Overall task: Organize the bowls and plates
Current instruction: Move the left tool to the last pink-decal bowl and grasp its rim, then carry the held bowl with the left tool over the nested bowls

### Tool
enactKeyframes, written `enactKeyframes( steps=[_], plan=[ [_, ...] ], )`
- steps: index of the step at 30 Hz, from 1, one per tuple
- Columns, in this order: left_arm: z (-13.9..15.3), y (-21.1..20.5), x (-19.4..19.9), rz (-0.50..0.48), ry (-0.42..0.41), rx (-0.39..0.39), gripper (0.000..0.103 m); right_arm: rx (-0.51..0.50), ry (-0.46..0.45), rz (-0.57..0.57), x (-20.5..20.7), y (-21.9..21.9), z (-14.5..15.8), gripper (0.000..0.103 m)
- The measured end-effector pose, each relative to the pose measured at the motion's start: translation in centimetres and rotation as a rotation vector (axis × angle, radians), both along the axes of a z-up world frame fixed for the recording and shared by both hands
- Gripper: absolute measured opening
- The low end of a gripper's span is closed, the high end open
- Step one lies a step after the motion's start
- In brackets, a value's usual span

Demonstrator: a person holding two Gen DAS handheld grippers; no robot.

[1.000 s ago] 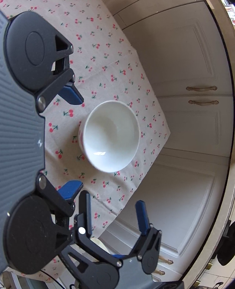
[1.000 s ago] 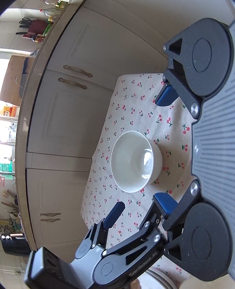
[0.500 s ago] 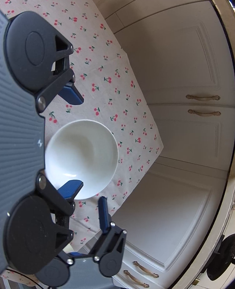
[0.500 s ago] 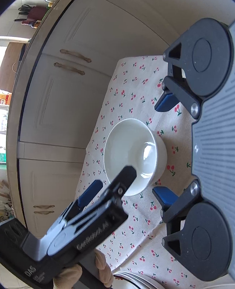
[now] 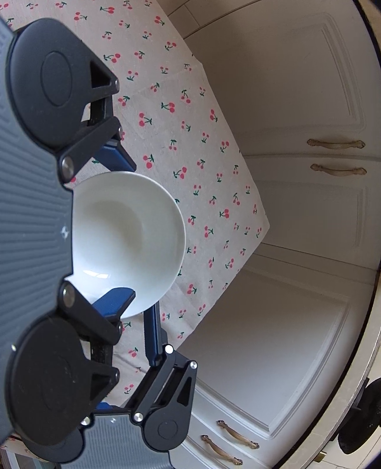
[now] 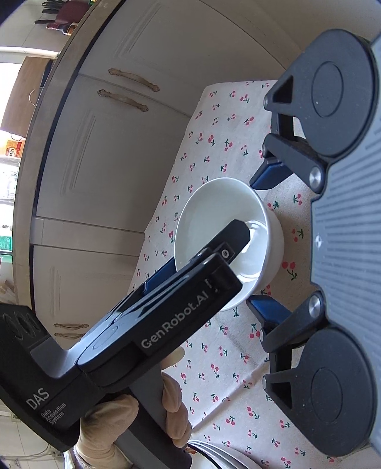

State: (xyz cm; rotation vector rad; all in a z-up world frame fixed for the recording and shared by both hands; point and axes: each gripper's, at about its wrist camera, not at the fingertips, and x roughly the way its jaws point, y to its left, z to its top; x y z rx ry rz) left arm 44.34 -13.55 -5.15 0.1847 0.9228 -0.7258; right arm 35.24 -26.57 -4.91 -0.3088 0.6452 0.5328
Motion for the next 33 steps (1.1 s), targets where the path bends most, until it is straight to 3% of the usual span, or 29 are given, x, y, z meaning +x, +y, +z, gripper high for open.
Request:
enactKeyframes(
  steps=[22, 33],
  plan=[
    [-0.5, -0.4, 0.4, -0.017, 0.021, -0.011, 0.083, -0.018, 0.007, -0.004, 0.1, 0.1, -0.1, 0.083],
    [1.4, 0.3, -2.5, -0.029, 0.017, -0.031, 0.083, -0.029, 0.03, -0.003, -2.1, 0.3, 1.7, 0.083]
  ],
)
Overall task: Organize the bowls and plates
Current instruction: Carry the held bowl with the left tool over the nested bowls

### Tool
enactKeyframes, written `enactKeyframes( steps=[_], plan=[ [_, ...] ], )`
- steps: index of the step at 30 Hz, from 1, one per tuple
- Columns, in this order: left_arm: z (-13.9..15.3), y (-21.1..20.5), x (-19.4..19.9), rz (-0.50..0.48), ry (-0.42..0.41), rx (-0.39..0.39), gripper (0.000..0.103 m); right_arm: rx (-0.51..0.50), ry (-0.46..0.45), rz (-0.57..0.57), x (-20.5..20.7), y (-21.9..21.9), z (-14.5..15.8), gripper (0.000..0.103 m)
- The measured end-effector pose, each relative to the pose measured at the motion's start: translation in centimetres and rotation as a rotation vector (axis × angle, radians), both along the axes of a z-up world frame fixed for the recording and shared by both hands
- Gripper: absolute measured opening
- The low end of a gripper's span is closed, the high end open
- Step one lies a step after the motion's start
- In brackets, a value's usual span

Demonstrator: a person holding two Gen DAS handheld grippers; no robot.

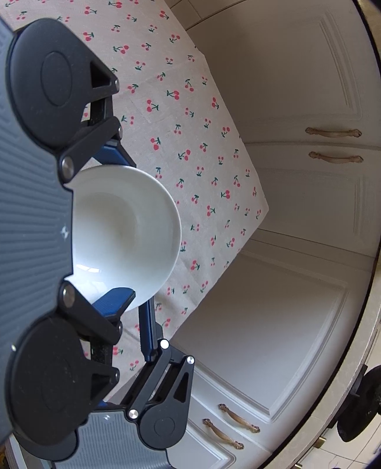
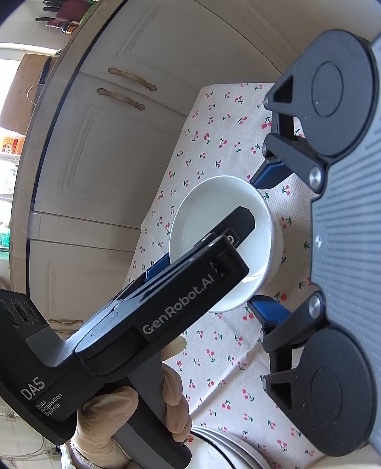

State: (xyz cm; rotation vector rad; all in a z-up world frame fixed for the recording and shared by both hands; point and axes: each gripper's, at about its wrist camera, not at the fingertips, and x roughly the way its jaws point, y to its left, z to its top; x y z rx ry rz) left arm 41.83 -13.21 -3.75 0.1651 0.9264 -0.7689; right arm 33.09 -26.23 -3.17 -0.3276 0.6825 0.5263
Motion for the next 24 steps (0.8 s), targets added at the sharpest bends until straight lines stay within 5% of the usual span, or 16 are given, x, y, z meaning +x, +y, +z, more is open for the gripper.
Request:
enactKeyframes(
  steps=[24],
  plan=[
    [6.3, 2.9, -13.0, 0.026, -0.067, -0.033, 0.084, 0.025, 0.01, 0.008, -11.7, 2.0, 6.4, 0.083]
  ],
)
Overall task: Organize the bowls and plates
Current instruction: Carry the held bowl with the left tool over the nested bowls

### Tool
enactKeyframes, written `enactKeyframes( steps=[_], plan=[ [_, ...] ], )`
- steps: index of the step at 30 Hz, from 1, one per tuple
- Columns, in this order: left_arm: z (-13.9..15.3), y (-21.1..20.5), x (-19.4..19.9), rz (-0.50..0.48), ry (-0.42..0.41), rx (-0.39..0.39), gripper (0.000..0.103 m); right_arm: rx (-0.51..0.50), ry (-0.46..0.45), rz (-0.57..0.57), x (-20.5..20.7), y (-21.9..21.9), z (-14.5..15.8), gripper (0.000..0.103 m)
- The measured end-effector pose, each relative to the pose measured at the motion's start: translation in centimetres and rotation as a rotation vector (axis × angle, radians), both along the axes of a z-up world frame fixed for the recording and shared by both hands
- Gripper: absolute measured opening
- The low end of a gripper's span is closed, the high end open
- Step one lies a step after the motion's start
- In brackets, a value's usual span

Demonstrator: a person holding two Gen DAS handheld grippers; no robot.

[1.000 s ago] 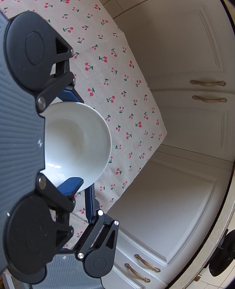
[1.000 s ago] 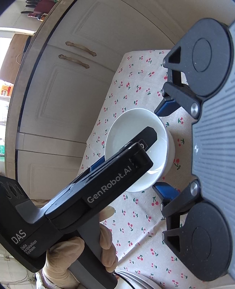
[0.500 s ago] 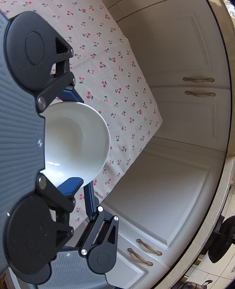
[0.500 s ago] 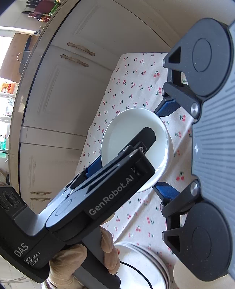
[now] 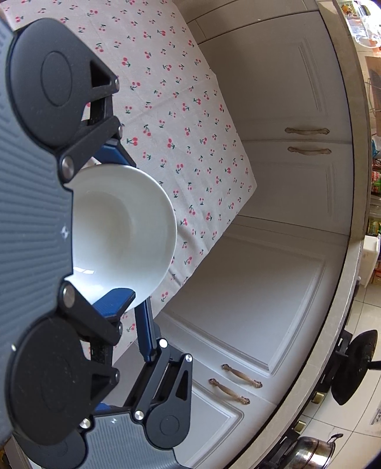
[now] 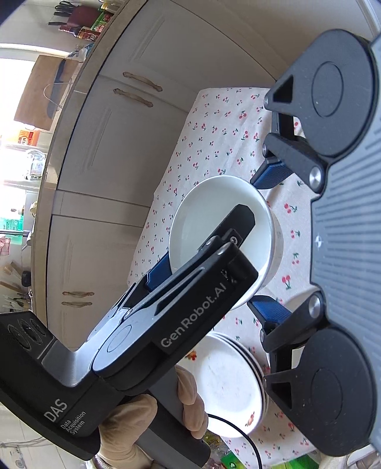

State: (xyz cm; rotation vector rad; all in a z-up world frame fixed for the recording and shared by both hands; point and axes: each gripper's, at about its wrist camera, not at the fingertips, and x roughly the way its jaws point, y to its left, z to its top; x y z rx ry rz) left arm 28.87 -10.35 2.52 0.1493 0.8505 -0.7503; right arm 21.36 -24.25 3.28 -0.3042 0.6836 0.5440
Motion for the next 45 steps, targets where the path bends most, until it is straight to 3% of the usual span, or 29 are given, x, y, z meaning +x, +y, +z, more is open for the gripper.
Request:
enactKeyframes(
  steps=[20, 45],
  plan=[
    [0.3, 2.0, -7.2, 0.025, -0.018, -0.005, 0.085, -0.002, -0.004, 0.028, -6.6, 1.7, 0.3, 0.083],
    [-3.0, 2.7, -9.7, 0.02, 0.037, -0.051, 0.088, -0.002, 0.072, 0.034, -9.1, 2.0, -2.4, 0.083]
  ],
)
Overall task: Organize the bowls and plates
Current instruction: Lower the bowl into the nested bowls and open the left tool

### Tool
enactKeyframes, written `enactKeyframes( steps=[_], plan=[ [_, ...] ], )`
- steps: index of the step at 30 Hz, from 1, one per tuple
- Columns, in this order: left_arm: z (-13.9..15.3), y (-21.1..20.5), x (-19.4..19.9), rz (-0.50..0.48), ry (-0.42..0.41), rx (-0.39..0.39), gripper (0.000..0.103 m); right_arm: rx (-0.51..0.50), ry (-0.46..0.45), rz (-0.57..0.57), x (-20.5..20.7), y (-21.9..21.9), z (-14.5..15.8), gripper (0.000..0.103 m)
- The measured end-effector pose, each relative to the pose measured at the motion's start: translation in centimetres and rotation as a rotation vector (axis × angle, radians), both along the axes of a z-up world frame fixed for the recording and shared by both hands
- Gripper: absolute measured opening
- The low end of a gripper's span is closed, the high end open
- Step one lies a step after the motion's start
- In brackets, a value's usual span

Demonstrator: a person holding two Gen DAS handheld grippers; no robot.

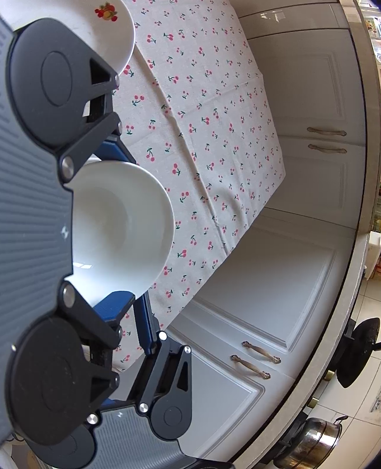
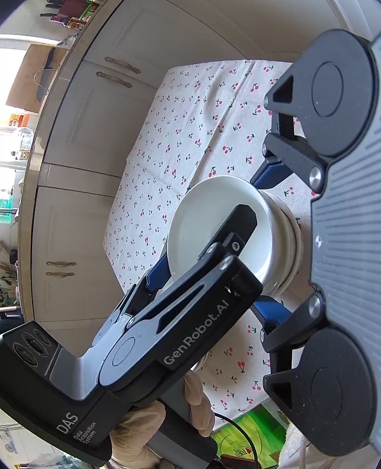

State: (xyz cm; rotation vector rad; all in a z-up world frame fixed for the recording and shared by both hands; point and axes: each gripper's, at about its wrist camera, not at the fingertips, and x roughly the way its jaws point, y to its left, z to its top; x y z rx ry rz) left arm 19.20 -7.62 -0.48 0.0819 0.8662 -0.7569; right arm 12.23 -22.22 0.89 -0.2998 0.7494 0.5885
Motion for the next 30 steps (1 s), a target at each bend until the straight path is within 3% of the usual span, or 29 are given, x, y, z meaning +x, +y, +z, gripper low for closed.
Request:
enactKeyframes(
  steps=[19, 21, 25, 30],
  plan=[
    [-0.7, 0.4, 0.3, -0.002, 0.019, -0.031, 0.091, -0.005, 0.018, 0.002, 0.1, 0.1, -0.3, 0.083],
    [-0.8, 0.4, 0.2, -0.005, 0.019, -0.033, 0.092, -0.001, 0.039, 0.0, 0.3, 0.1, -0.5, 0.086],
    [-0.5, 0.4, -0.1, -0.012, -0.003, -0.022, 0.092, 0.011, -0.006, 0.008, -0.3, 0.1, -0.3, 0.101],
    [-0.2, 0.6, -0.5, -0.013, -0.022, -0.021, 0.092, 0.036, -0.037, 0.012, -0.8, 0.0, 0.2, 0.103]
  ],
)
